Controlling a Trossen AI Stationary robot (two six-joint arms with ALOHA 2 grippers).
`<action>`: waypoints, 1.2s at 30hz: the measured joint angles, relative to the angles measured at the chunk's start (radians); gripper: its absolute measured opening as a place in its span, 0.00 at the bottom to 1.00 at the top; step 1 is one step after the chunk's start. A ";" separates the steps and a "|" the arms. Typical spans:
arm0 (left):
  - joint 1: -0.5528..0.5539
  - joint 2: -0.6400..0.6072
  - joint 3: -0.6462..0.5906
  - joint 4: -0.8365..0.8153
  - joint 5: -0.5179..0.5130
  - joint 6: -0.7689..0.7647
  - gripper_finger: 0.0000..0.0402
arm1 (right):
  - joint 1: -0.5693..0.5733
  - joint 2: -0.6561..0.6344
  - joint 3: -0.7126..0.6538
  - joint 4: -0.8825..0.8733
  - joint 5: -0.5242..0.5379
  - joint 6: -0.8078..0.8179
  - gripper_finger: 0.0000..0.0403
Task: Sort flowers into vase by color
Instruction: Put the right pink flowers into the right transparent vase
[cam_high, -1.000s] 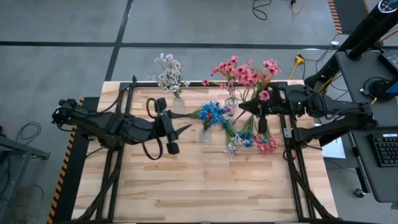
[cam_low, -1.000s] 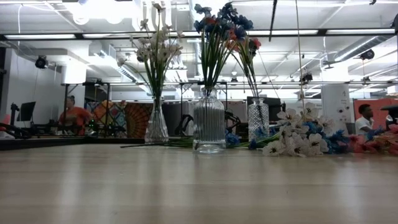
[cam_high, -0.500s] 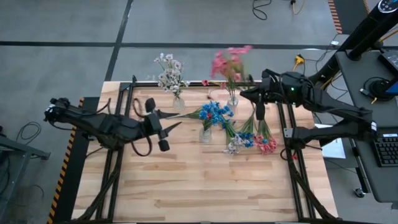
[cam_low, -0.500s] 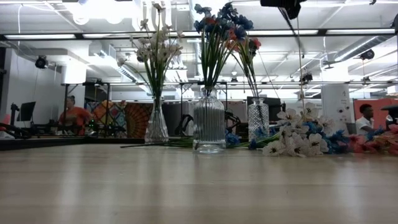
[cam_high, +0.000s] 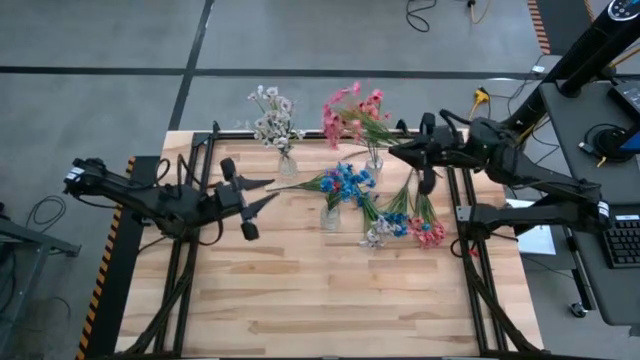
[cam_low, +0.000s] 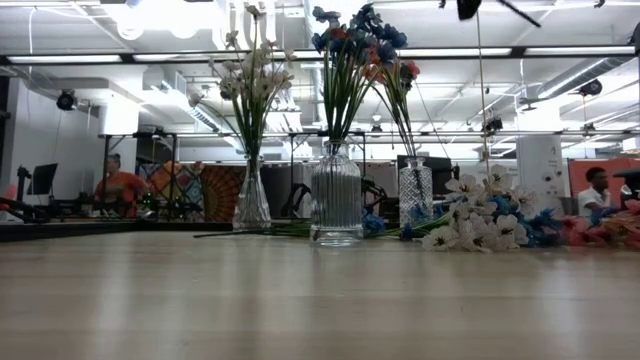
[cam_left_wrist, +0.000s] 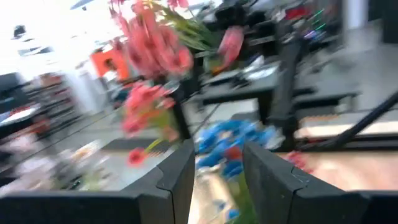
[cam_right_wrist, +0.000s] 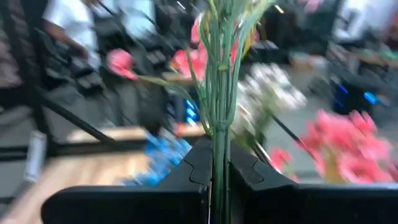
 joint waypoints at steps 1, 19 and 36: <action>0.000 0.005 -0.003 0.018 0.044 0.000 0.29 | 0.001 -0.008 0.000 0.027 -0.033 0.010 0.03; 0.039 0.592 0.228 0.561 0.170 0.132 0.50 | 0.280 0.123 -0.053 0.531 -0.169 0.092 0.03; 0.145 0.989 0.587 0.670 0.310 0.176 0.56 | 0.383 0.272 -0.052 0.774 -0.141 0.074 0.03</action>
